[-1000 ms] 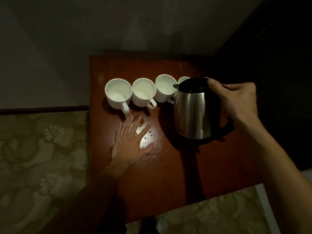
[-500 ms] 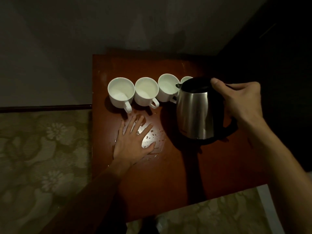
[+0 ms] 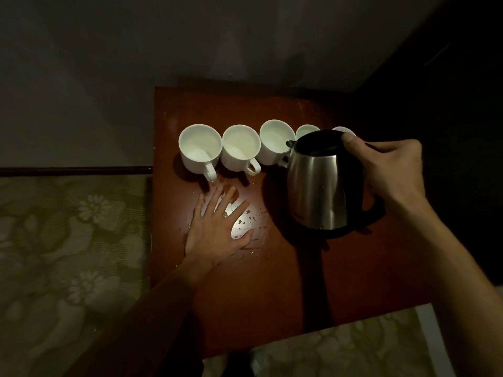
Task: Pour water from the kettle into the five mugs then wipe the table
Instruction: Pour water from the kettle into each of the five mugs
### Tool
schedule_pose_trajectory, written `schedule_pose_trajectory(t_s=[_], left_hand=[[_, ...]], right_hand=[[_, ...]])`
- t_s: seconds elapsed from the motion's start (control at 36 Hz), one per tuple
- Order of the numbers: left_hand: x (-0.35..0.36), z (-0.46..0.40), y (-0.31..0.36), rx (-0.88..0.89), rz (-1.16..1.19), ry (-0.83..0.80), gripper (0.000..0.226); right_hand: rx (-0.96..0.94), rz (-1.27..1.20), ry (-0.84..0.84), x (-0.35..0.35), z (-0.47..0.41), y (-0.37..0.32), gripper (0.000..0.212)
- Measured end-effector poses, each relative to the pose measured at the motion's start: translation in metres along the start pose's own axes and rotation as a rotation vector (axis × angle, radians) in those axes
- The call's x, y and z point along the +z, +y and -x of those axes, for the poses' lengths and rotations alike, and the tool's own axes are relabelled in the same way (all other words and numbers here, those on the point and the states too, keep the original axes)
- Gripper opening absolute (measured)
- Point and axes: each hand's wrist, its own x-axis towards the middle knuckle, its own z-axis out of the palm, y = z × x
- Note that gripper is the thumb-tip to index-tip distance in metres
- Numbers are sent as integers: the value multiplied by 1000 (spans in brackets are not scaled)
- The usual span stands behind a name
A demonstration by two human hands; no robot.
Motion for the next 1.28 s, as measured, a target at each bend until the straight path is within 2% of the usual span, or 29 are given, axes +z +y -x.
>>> schedule_pose_trajectory(t_s=[0.53,0.67,0.83,1.28], left_hand=[[0,0,-1,-3,8,-2,71],[0,0,0,-6,6,7,70],[0,0,1,0,4,17,70],[-1,0,1,-11,-3,-24,71]], right_hand=[[12,14,15,2,1,7,54],[10,-10,-16,2,0,6,68],[18,-3,-1,2,0,4,54],[25,42,-16,3,6,0,55]])
